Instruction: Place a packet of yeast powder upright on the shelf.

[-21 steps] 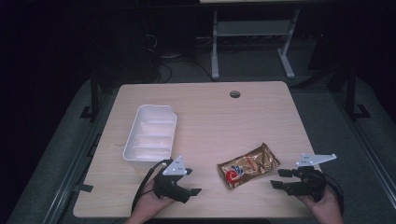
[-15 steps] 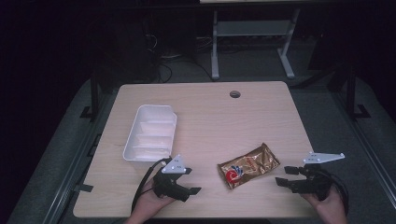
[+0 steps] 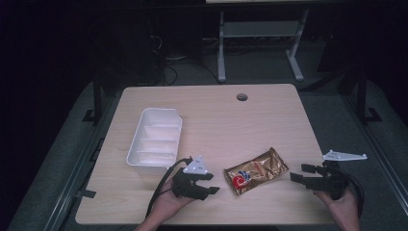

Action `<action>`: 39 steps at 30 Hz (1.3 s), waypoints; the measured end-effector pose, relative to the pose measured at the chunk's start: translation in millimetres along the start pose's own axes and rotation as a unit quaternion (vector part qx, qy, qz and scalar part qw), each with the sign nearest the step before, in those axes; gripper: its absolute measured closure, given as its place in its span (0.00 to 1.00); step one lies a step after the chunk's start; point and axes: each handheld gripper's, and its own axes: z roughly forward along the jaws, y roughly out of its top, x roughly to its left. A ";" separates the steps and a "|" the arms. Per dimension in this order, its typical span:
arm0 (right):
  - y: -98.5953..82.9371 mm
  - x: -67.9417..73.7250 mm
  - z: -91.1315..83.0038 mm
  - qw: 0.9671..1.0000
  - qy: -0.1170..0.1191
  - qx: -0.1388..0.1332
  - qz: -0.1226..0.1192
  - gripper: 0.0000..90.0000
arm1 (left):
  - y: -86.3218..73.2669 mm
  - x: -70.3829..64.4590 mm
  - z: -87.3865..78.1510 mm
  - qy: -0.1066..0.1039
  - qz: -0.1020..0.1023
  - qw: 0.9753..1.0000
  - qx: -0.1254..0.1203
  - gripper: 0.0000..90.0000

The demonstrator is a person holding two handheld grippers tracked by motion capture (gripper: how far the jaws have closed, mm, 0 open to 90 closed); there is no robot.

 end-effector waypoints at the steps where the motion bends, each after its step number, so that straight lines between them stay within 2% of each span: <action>1: 2.3 -1.5 1.2 1.000 -0.002 -0.002 0.002 0.27 | 2.3 0.2 2.4 -0.001 0.001 1.000 0.002 0.57; 8: 15.4 -10.8 14.5 1.000 0.008 -0.005 0.018 0.28 | 22.3 4.8 29.3 -0.012 -0.004 1.000 0.013 0.68; 13: 23.2 -9.3 29.4 1.000 0.005 0.016 0.016 0.33 | 38.4 5.6 46.5 -0.018 0.002 1.000 0.024 0.76; 14: 24.8 -10.7 35.2 0.999 0.003 0.028 0.018 0.35 | 41.3 5.7 49.7 -0.015 0.004 0.999 0.028 0.78; 15: 24.8 -10.7 35.2 0.999 0.003 0.028 0.018 0.35 | 43.9 6.1 52.3 -0.013 0.007 0.999 0.034 0.78; 20: 25.8 -16.3 45.7 0.998 0.020 0.040 0.036 0.45 | 50.3 7.5 63.2 -0.015 0.008 0.999 0.051 0.78; 23: 24.7 -17.7 52.0 0.997 0.042 0.052 0.049 0.55 | 49.4 8.6 69.2 -0.014 0.009 0.997 0.069 0.78; 24: 23.6 -17.7 55.5 0.995 0.052 0.061 0.053 0.63 | 48.5 8.7 69.9 -0.015 0.006 0.998 0.063 0.77; 25: 23.6 -17.7 55.5 0.995 0.052 0.061 0.053 0.63 | 48.1 8.5 70.3 -0.016 0.004 0.998 0.061 0.77; 28: 22.7 -16.0 59.3 0.994 0.058 0.072 0.051 0.74 | 47.4 6.6 70.3 -0.011 0.010 0.998 0.062 0.77; 30: 22.5 -14.8 59.9 0.994 0.062 0.071 0.049 0.85 | 47.6 7.0 70.5 -0.015 0.006 0.998 0.060 0.75; 31: 22.9 -14.3 57.7 0.994 0.068 0.058 0.055 0.93 | 48.0 8.1 70.4 -0.020 0.005 0.998 0.059 0.68; 32: 22.9 -14.3 57.7 0.994 0.068 0.058 0.055 0.93 | 48.3 9.0 69.8 -0.022 0.003 0.998 0.055 0.68; 34: 24.1 -11.2 56.0 0.995 0.065 0.056 0.042 0.96 | 49.0 10.4 67.9 -0.017 -0.007 0.999 0.044 0.56; 36: 26.6 -6.8 54.1 0.996 0.059 0.057 0.026 0.97 | 49.9 13.3 65.9 -0.014 -0.018 0.999 0.033 0.49; 39: 31.8 0.9 47.3 0.997 0.058 0.040 0.006 0.98 | 51.5 19.7 64.3 -0.020 -0.030 0.999 0.023 0.39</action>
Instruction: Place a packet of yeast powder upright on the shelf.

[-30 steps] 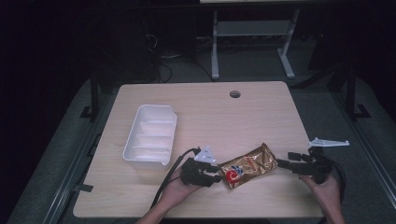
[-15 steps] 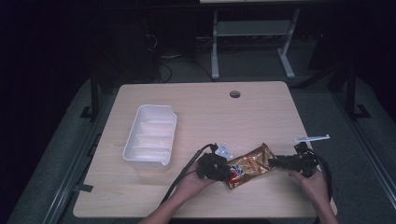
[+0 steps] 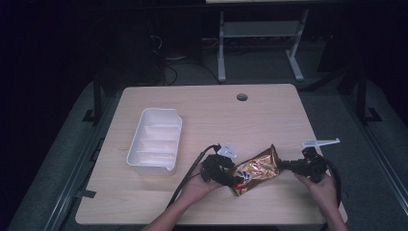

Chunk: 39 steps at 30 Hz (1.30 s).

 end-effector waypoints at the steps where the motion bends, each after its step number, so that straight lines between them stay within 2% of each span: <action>1: 2.0 4.0 -2.8 1.000 0.000 -0.008 -0.011 0.98 | 0.7 1.5 0.1 -0.003 -0.004 1.000 -0.001 0.37; 4: 7.7 17.5 -10.7 0.999 -0.004 -0.023 -0.042 0.98 | 3.7 6.3 0.8 -0.019 -0.014 1.000 0.003 0.31; 5: 7.7 17.5 -10.7 0.999 -0.004 -0.023 -0.042 0.98 | 4.9 7.4 1.0 -0.022 -0.015 1.000 0.003 0.31; 11: 15.0 38.4 -21.9 0.993 0.000 -0.052 -0.104 0.98 | 15.1 11.5 8.0 -0.043 -0.016 0.999 0.014 0.27; 16: 17.4 47.6 -25.7 0.989 0.016 -0.067 -0.134 0.98 | 22.9 16.9 19.3 -0.075 -0.029 0.996 0.035 0.27; 17: 17.5 48.9 -25.8 0.988 0.018 -0.070 -0.139 0.98 | 23.4 18.5 21.0 -0.081 -0.032 0.995 0.038 0.30; 18: 17.5 48.9 -25.8 0.988 0.018 -0.070 -0.139 0.98 | 23.6 19.9 21.9 -0.089 -0.033 0.995 0.040 0.30; 20: 17.1 48.9 -25.8 0.988 0.020 -0.074 -0.137 0.98 | 22.9 20.8 22.6 -0.102 -0.029 0.994 0.039 0.42; 22: 16.7 48.2 -25.5 0.988 0.021 -0.077 -0.133 0.98 | 22.2 20.1 21.6 -0.105 -0.021 0.993 0.043 0.52; 26: 16.1 46.5 -26.7 0.988 0.022 -0.086 -0.128 0.98 | 18.1 21.0 19.2 -0.121 -0.026 0.992 0.035 0.70; 29: 16.1 45.9 -26.8 0.988 0.025 -0.091 -0.124 0.97 | 15.2 21.0 17.5 -0.131 -0.029 0.991 0.030 0.78; 31: 15.9 45.6 -25.9 0.988 0.027 -0.094 -0.119 0.95 | 13.5 20.6 14.8 -0.129 -0.025 0.991 0.024 0.84; 32: 15.9 45.6 -25.9 0.988 0.027 -0.094 -0.119 0.95 | 12.7 20.5 14.0 -0.129 -0.026 0.991 0.021 0.84; 35: 14.6 42.3 -24.5 0.988 0.040 -0.101 -0.106 0.86 | 10.9 19.7 11.0 -0.128 -0.026 0.991 0.014 0.87; 38: 12.1 36.6 -20.0 0.990 0.059 -0.094 -0.082 0.70 | 10.8 17.6 8.5 -0.119 -0.021 0.993 0.003 0.89; 39: 10.9 35.0 -17.3 0.992 0.062 -0.088 -0.073 0.69 | 10.7 17.2 7.9 -0.120 -0.022 0.993 -0.002 0.89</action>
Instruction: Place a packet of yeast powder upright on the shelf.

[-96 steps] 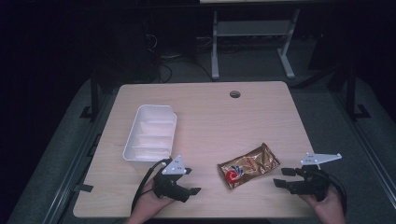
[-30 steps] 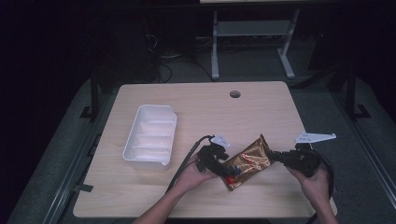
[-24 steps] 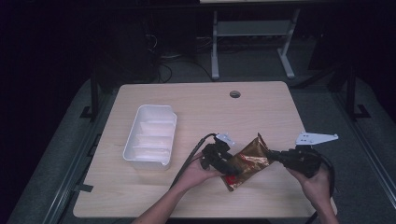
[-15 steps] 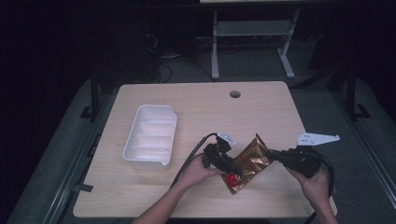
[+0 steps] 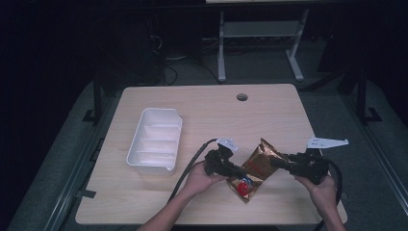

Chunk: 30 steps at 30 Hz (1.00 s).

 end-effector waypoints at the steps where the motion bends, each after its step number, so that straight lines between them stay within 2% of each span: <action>1: -2.8 -1.3 2.9 1.000 -0.001 0.006 0.004 0.66 | -0.4 -0.3 -0.2 0.001 0.000 1.000 -0.002 0.90; 2: -5.1 -2.4 6.0 1.000 0.000 0.013 0.011 0.62 | -0.7 -0.4 -0.5 0.001 0.001 1.000 -0.002 0.90; 6: -11.1 -5.5 14.6 0.999 0.012 0.027 0.032 0.62 | -3.7 -0.4 -2.6 0.000 -0.005 1.000 -0.010 0.90; 8: -14.1 -5.5 18.3 0.999 0.018 0.032 0.036 0.68 | -5.2 -0.6 -3.4 0.001 -0.006 1.000 -0.015 0.90; 12: -14.4 -6.3 18.7 0.998 0.032 0.020 0.046 0.79 | -8.0 -0.4 -4.9 0.003 -0.009 1.000 -0.017 0.88; 19: -12.1 -3.2 17.5 0.998 0.052 0.008 0.039 0.90 | -7.5 -9.8 -9.6 0.037 0.016 0.999 -0.011 0.81; 25: -8.3 1.3 9.5 0.999 0.039 -0.002 0.029 0.93 | -11.2 -13.4 -20.7 0.051 0.020 0.998 -0.017 0.74; 30: 0.6 7.2 1.3 1.000 0.003 0.008 0.005 0.93 | -17.7 -19.4 -30.4 0.064 0.032 0.997 -0.015 0.68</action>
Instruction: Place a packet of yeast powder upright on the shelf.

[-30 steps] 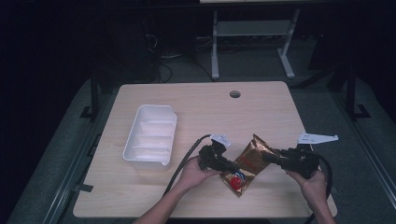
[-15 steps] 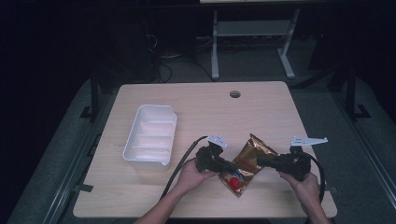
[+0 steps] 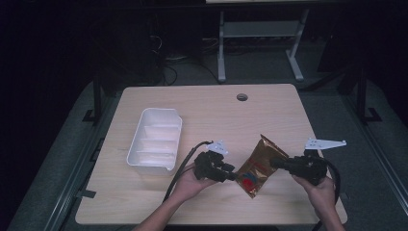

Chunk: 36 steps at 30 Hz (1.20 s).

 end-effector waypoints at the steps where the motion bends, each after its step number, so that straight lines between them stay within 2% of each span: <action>1: 1.9 1.3 -1.5 1.000 -0.006 0.002 -0.005 0.93 | -1.3 -1.1 -1.3 0.001 0.000 1.000 0.000 0.66; 4: 6.5 3.1 -4.4 1.000 -0.019 0.006 -0.014 0.93 | -5.8 -4.5 -5.6 0.011 0.007 1.000 0.002 0.63; 7: 11.0 1.3 -4.5 1.000 -0.023 0.011 -0.013 0.93 | -10.5 -6.0 -8.7 0.016 0.007 1.000 -0.002 0.60; 15: 26.9 -1.0 -7.0 0.999 -0.038 0.029 -0.020 0.93 | -21.9 -12.6 -13.9 0.017 0.010 1.000 -0.001 0.52; 22: 44.1 -1.4 -12.1 0.998 -0.041 0.040 -0.028 0.93 | -34.3 -19.8 -17.7 0.030 0.023 0.999 0.005 0.45; 30: 59.5 -4.6 -10.7 0.997 -0.043 0.047 -0.036 0.93 | -46.9 -23.6 -25.7 0.036 0.021 0.999 0.001 0.40; 36: 66.7 -7.9 -6.6 0.998 -0.038 0.047 -0.036 0.93 | -52.2 -25.6 -28.4 0.044 0.027 0.999 0.006 0.36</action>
